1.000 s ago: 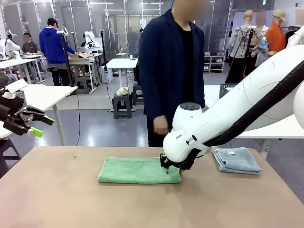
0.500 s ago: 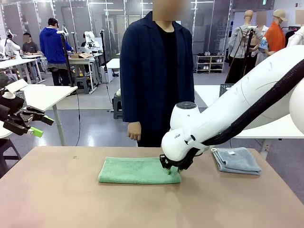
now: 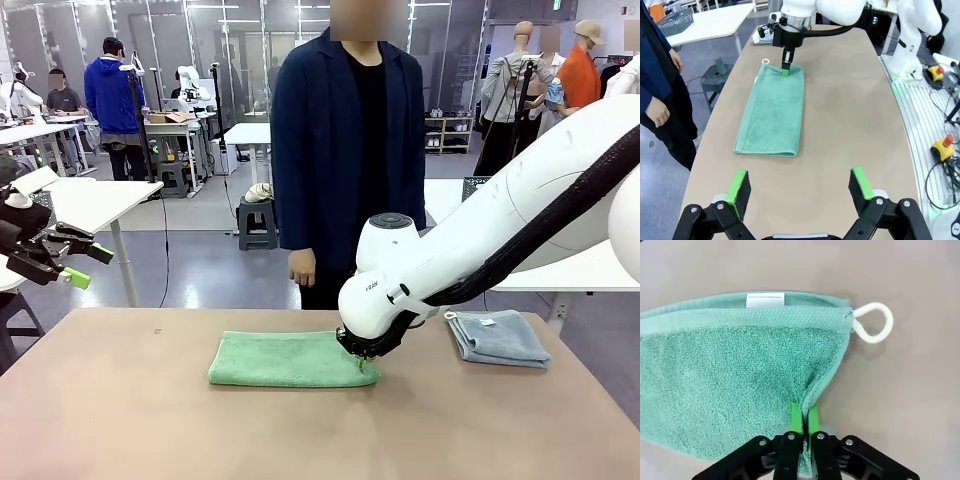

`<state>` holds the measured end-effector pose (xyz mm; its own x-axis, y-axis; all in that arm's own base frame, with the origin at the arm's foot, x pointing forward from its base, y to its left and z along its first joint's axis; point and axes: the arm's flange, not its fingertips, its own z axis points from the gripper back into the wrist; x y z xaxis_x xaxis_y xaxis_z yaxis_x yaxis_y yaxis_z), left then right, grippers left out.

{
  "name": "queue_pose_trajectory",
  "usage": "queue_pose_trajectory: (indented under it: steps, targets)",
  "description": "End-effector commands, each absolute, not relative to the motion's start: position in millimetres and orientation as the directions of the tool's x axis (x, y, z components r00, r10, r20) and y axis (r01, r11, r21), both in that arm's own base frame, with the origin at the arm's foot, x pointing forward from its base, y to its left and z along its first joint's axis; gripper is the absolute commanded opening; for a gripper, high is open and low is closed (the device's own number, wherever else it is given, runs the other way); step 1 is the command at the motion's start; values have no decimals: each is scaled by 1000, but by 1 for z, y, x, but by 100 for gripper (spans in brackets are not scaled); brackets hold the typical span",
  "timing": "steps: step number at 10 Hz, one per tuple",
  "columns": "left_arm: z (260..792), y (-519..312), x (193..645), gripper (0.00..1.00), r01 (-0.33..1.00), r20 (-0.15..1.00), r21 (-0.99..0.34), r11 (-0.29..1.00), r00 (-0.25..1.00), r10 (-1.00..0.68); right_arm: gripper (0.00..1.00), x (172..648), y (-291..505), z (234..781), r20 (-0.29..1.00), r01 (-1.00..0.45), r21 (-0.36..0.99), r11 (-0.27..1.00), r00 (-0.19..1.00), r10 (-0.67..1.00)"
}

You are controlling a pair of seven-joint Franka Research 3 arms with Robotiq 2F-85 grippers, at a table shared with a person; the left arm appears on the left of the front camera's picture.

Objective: Fold the towels and place them in the basket.
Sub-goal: When a person lays out a Towel with hook on the table, fold it in half twice.

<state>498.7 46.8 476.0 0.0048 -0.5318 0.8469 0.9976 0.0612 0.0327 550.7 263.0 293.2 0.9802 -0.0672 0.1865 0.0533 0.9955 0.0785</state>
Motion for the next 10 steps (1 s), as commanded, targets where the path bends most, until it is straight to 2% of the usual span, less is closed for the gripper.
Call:
queue_pose_trajectory:
  steps: [1,6,10]
  targets:
    - [477,47,497,100,998,848,35,60,2,-531,0,553,259,281,170,98,33,995,980,-102]
    - [477,47,497,100,998,848,35,60,2,-531,0,543,215,308,222,78,38,996,971,-85]
    - [477,47,497,100,998,848,35,60,2,-531,0,539,258,378,347,-7,-23,1000,938,14]
